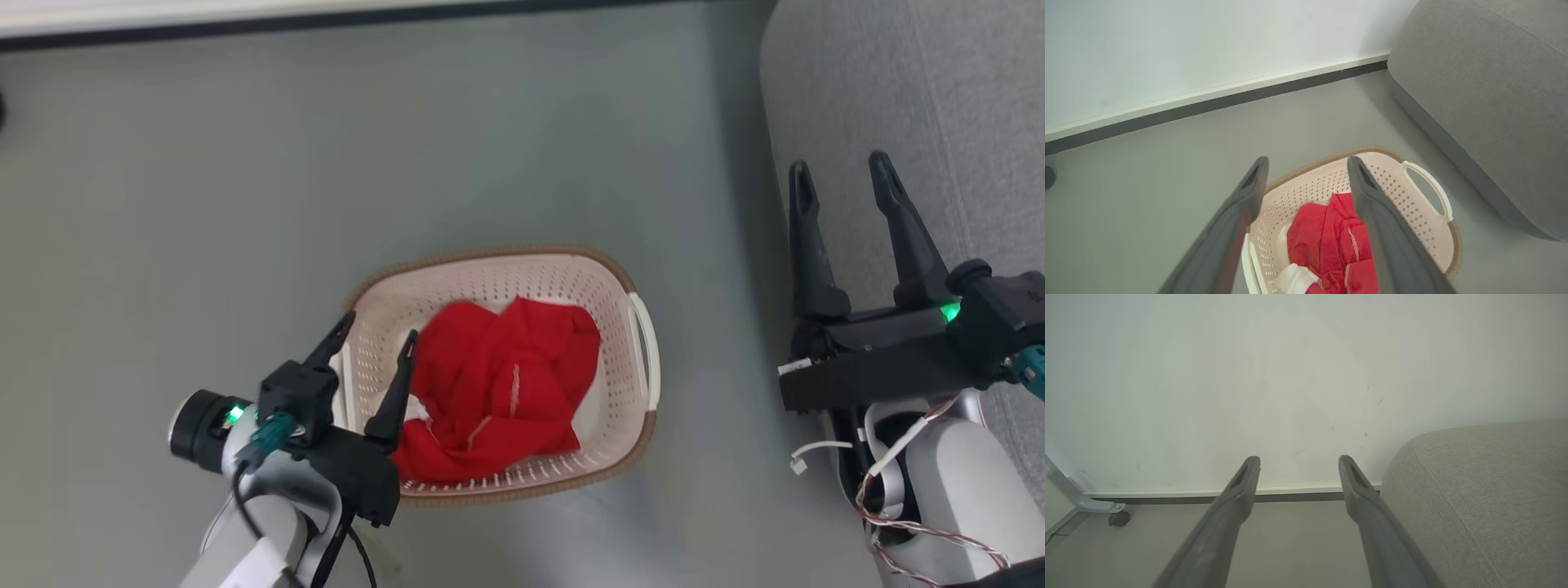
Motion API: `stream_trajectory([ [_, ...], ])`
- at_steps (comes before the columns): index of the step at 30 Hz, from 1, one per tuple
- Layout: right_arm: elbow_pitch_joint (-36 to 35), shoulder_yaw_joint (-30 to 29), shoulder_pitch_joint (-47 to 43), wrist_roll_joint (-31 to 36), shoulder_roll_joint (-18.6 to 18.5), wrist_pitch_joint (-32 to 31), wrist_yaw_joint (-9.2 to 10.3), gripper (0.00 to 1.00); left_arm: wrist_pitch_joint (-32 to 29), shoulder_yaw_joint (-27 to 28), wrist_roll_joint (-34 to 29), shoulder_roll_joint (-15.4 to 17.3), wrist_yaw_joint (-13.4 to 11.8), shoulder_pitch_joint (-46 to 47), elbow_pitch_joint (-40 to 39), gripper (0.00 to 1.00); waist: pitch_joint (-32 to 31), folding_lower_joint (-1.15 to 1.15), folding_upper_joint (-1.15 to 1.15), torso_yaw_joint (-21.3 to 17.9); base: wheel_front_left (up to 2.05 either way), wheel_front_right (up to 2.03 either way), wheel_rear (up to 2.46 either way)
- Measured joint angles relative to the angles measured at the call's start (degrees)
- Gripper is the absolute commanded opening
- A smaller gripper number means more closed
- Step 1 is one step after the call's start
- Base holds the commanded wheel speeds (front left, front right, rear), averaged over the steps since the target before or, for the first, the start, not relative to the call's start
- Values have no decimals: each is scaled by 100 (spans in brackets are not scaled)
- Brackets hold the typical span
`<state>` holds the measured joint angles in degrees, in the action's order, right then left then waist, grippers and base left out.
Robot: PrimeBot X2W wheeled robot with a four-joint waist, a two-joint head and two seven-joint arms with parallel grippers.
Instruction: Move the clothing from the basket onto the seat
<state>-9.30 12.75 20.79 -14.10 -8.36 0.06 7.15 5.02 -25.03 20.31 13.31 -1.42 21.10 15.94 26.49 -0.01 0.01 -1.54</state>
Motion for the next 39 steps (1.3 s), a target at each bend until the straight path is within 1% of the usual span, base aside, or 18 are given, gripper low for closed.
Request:
stream_trajectory([
  [8,-98,82,277,62,133,1,0,100,-193,-454,-442,77,208,414,615,100,556,0,0,-212,0,0,0],
  [13,-110,159,424,96,219,7,0,100,-301,-731,-754,158,399,606,995,100,861,0,0,-364,0,0,0],
  [30,-82,382,711,101,422,270,1,100,-593,-1298,-1484,513,606,1263,2090,100,1619,1,0,-987,0,0,0],
  [31,-64,403,711,99,437,315,1,100,-652,-1404,-1597,571,656,1339,2203,100,1685,1,0,-1059,0,0,0],
  [39,54,425,711,-4,478,515,11,100,-956,-1756,-1956,790,756,1614,2686,100,1922,1,0,-1323,0,0,0],
])
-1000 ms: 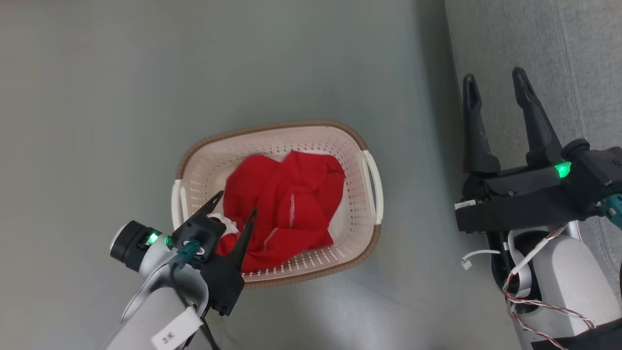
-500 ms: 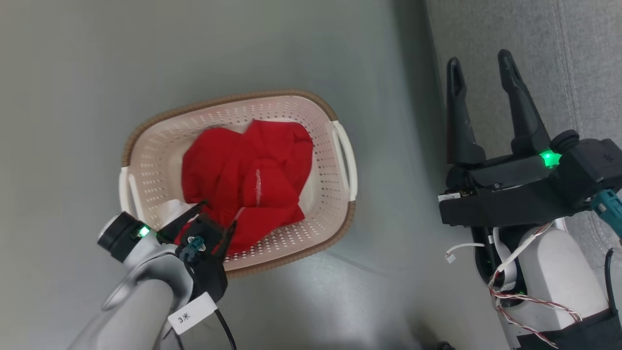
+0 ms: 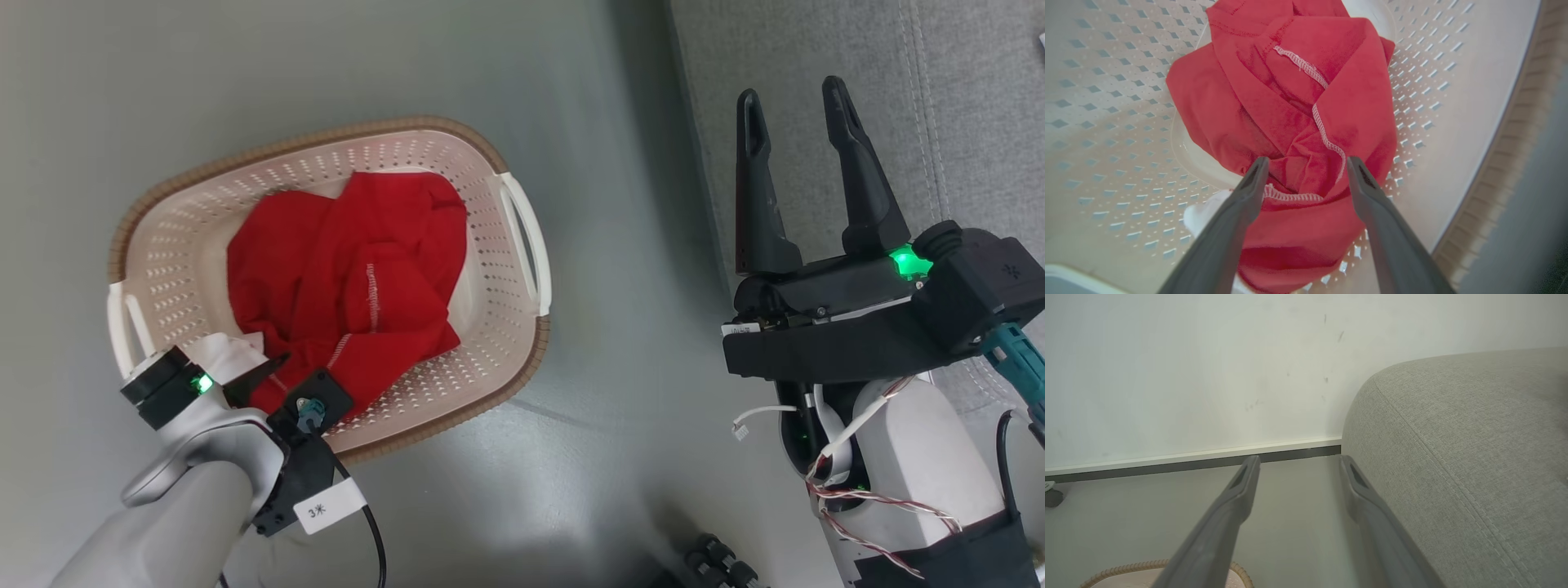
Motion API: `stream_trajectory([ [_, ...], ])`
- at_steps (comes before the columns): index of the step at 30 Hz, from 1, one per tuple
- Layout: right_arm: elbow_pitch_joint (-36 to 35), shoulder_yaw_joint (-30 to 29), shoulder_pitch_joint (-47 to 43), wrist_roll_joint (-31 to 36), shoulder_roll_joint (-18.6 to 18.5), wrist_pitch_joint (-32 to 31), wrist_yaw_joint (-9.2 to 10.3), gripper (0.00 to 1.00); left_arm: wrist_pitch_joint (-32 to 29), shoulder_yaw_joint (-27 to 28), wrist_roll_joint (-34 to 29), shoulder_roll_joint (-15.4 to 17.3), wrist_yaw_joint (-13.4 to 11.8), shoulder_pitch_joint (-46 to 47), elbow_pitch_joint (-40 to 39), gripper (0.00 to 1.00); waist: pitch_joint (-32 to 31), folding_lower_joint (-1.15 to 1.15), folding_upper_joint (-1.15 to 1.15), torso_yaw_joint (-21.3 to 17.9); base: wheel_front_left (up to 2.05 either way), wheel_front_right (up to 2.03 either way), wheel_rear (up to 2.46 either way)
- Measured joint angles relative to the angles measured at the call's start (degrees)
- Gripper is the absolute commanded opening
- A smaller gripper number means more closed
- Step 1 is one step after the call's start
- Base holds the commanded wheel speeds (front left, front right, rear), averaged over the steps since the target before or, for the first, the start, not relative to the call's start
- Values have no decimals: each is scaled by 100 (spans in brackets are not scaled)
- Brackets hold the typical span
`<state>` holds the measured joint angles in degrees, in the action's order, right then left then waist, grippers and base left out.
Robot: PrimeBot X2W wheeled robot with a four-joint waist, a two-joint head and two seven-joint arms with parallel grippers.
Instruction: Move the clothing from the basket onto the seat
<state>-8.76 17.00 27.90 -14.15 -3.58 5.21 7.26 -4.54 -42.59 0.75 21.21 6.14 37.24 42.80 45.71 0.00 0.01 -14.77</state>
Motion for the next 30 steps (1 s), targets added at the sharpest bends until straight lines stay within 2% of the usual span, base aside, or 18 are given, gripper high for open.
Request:
stream_trajectory([
  [8,100,-2,8,-46,16,145,4,100,-278,-209,-203,60,46,266,374,100,152,0,-1,-150,0,0,0],
  [15,189,0,94,-83,29,268,4,100,-758,-445,-413,62,92,553,766,100,223,1,-1,-182,0,0,0],
  [16,199,1,96,-105,30,292,4,100,-809,-460,-423,49,92,580,817,95,226,0,-1,-182,0,0,0],
  [17,212,2,96,-105,30,303,4,100,-849,-491,-434,41,93,602,857,64,228,1,-1,-180,0,0,0],
  [18,216,5,96,-118,31,320,4,100,-916,-523,-447,25,93,624,890,47,230,1,-1,-178,0,0,0],
  [19,220,8,98,-144,31,341,4,100,-949,-546,-447,5,93,643,912,37,233,0,-1,-175,0,0,0],
  [20,226,8,100,-162,31,366,4,100,-964,-569,-447,-15,94,667,938,6,236,1,-1,-170,0,0,0],
  [21,236,9,104,-165,31,378,4,100,-1027,-591,-447,-38,96,701,975,0,238,1,-1,-165,0,0,0],
  [30,345,30,214,-294,32,498,4,100,-1152,-726,-446,-175,101,853,1136,0,242,1,-1,-104,0,0,0],
])
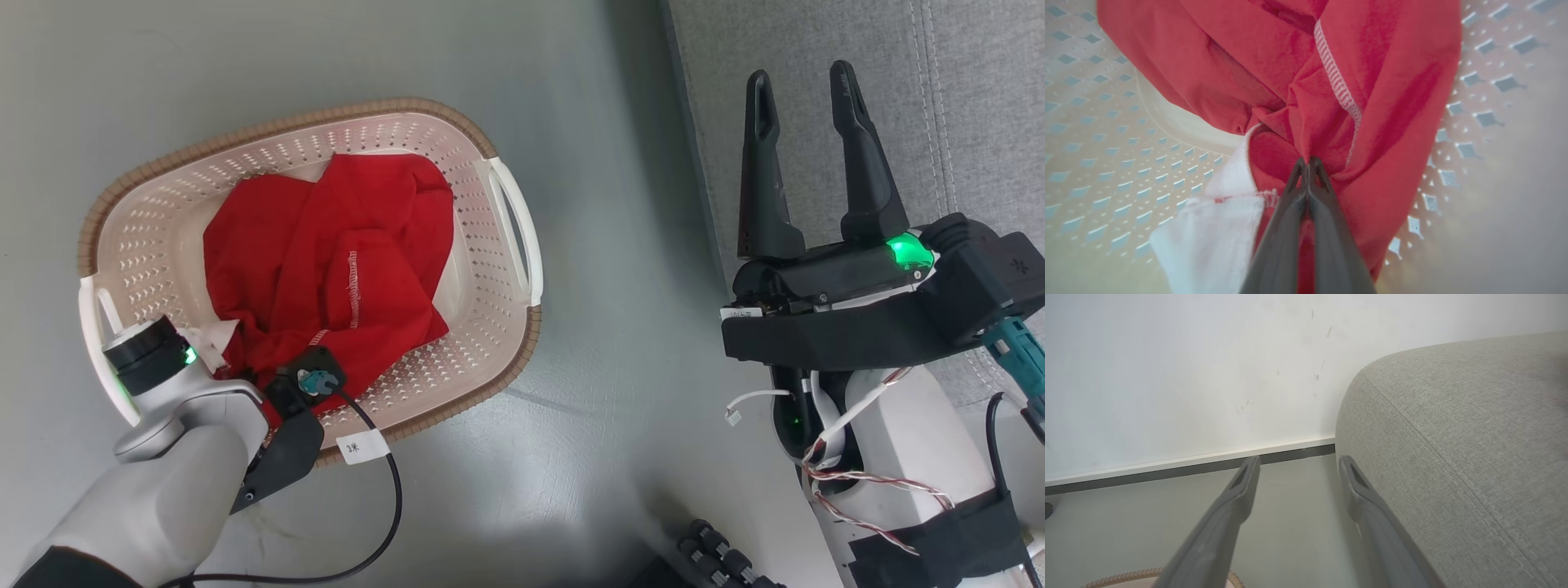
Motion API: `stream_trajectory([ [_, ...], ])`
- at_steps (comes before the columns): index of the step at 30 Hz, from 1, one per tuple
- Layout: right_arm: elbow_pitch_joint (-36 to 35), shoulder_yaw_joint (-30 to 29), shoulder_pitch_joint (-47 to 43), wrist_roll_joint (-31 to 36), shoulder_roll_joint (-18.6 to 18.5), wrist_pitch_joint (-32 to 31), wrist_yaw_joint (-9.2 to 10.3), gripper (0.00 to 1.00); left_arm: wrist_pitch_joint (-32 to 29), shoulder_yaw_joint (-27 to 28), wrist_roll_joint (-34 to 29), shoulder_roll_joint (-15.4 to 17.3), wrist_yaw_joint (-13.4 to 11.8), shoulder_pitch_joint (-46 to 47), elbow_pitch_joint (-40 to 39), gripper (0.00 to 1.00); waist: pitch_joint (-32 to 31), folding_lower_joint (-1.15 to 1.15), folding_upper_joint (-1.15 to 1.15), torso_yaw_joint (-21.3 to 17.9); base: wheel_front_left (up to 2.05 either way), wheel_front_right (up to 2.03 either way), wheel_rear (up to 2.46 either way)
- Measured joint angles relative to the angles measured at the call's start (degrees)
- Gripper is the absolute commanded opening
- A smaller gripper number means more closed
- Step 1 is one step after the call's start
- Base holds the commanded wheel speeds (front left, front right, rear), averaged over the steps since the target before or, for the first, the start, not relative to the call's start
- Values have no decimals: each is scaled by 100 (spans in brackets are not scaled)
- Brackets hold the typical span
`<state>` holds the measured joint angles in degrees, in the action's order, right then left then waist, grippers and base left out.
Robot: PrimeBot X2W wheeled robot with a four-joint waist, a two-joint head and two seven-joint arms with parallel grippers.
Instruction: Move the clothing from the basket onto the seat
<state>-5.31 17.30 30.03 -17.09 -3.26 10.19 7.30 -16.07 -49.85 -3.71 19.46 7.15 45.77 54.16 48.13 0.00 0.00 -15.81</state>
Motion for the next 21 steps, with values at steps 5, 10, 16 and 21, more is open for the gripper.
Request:
stream_trajectory([
  [5,87,-33,2,-4,1,55,0,100,27,-8,63,-115,1,77,54,0,-32,0,0,43,0,0,0],
  [10,210,-78,3,1,2,85,0,100,167,168,383,-363,43,92,67,0,-130,0,0,118,0,0,0],
  [16,371,-92,11,86,1,108,0,100,476,523,834,-627,43,87,69,0,-335,0,0,243,0,0,0],
  [21,474,-91,8,153,-13,120,0,100,769,806,1194,-845,43,15,77,0,-575,0,0,377,0,0,0],
])
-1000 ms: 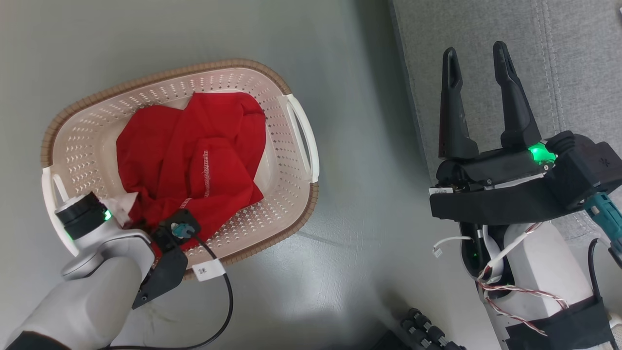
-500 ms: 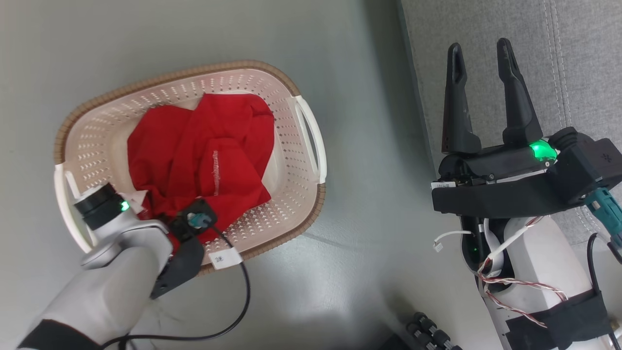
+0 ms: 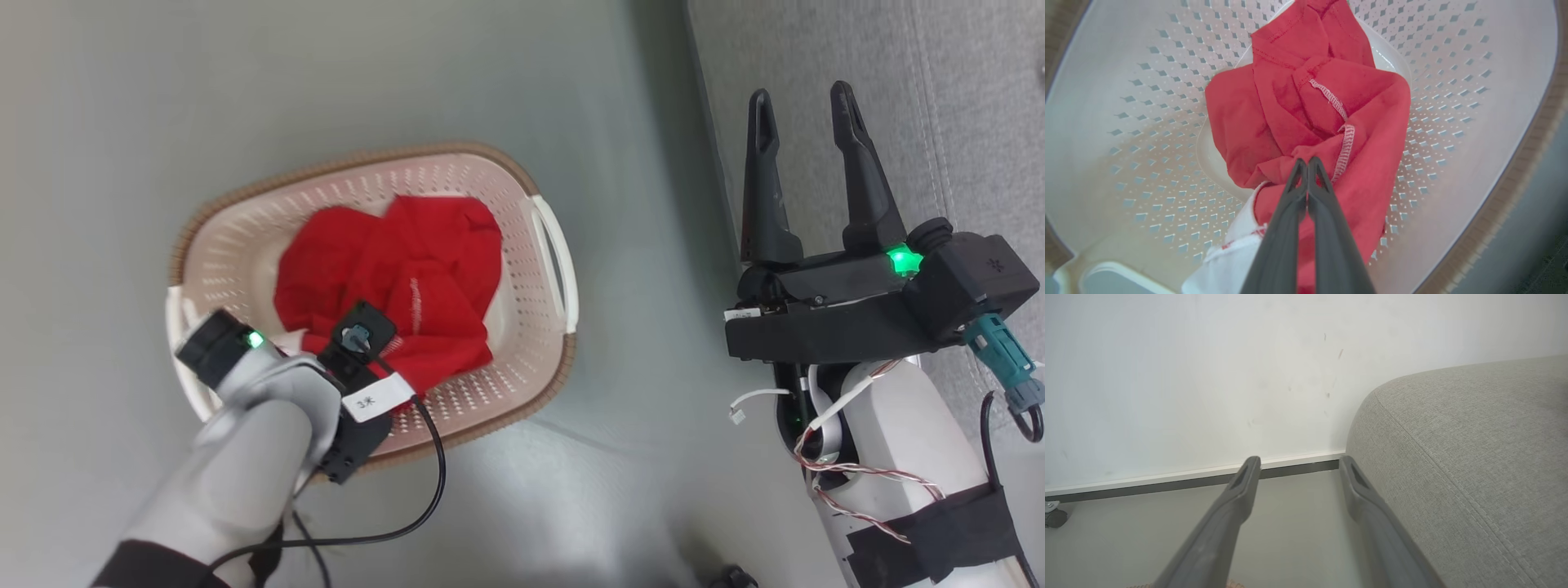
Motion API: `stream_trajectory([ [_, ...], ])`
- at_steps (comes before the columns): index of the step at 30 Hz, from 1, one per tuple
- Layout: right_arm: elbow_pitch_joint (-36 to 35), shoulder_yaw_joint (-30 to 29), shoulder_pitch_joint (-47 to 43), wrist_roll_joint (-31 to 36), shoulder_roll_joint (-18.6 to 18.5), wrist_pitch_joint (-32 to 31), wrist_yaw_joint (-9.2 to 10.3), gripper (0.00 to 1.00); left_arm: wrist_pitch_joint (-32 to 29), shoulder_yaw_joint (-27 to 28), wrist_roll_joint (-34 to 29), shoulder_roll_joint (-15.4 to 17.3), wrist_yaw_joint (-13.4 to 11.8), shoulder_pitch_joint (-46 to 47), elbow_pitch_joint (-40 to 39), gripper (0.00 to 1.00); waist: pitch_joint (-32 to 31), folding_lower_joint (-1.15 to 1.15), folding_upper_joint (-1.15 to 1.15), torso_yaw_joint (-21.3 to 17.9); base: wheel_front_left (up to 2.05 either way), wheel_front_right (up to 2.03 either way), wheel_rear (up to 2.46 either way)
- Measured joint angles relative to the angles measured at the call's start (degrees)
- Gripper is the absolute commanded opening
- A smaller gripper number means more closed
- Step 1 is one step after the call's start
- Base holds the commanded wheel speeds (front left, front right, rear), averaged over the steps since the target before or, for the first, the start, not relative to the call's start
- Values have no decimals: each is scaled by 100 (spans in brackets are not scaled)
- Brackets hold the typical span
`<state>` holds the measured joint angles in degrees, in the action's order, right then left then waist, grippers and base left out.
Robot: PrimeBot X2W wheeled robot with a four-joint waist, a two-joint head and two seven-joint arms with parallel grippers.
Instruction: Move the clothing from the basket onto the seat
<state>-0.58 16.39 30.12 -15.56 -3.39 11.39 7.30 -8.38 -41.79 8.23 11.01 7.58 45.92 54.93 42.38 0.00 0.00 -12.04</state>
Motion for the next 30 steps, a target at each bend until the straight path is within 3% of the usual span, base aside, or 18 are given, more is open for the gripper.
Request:
stream_trajectory([
  [14,234,-55,-301,97,-410,-80,-24,100,891,751,1029,-563,0,-572,26,0,-940,0,0,489,0,0,0],
  [30,376,-147,-816,63,-673,-327,-76,100,1777,1315,1705,-700,-4,-1132,-157,0,-2049,1,-1,1100,0,0,0],
])
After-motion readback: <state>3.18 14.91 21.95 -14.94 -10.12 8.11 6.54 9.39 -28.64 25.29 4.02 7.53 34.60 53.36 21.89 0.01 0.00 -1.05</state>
